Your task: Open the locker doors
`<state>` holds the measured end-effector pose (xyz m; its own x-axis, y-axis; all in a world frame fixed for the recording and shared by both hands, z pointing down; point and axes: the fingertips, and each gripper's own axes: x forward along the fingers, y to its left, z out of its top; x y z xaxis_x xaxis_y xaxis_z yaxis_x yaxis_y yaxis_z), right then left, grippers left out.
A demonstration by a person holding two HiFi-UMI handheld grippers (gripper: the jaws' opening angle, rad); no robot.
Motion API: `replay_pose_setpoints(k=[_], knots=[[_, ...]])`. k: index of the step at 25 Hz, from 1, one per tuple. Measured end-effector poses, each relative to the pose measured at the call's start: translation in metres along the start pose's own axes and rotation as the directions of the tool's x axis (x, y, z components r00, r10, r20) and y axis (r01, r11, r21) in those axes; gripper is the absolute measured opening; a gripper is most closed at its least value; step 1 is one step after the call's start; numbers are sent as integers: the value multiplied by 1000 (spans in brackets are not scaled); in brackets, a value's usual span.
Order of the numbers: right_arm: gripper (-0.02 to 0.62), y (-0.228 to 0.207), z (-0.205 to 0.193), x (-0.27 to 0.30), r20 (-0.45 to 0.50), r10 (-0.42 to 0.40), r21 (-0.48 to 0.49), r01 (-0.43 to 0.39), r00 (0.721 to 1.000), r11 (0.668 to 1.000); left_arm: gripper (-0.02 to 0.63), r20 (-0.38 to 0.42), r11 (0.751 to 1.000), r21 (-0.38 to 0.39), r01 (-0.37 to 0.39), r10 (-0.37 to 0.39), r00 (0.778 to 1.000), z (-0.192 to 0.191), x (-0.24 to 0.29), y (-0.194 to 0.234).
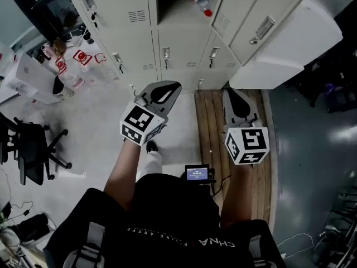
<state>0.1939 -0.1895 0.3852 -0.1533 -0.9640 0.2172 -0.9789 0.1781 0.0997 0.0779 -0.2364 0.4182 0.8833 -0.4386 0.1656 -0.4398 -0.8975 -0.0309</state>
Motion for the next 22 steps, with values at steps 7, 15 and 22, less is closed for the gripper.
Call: replay_pose_setpoints(k=[7, 15, 22], knots=[[41, -3, -34, -82, 43, 60, 95, -64, 997, 993, 25, -29, 995, 73, -69, 72, 997, 6, -29, -93], [41, 14, -9, -121, 102, 43, 132, -56, 994, 990, 25, 27, 997, 60, -53, 51, 998, 34, -60, -115], [41, 73, 17, -95, 117, 26, 114, -39, 993, 993, 25, -32, 995, 102, -17, 21, 999, 22, -132, -84]])
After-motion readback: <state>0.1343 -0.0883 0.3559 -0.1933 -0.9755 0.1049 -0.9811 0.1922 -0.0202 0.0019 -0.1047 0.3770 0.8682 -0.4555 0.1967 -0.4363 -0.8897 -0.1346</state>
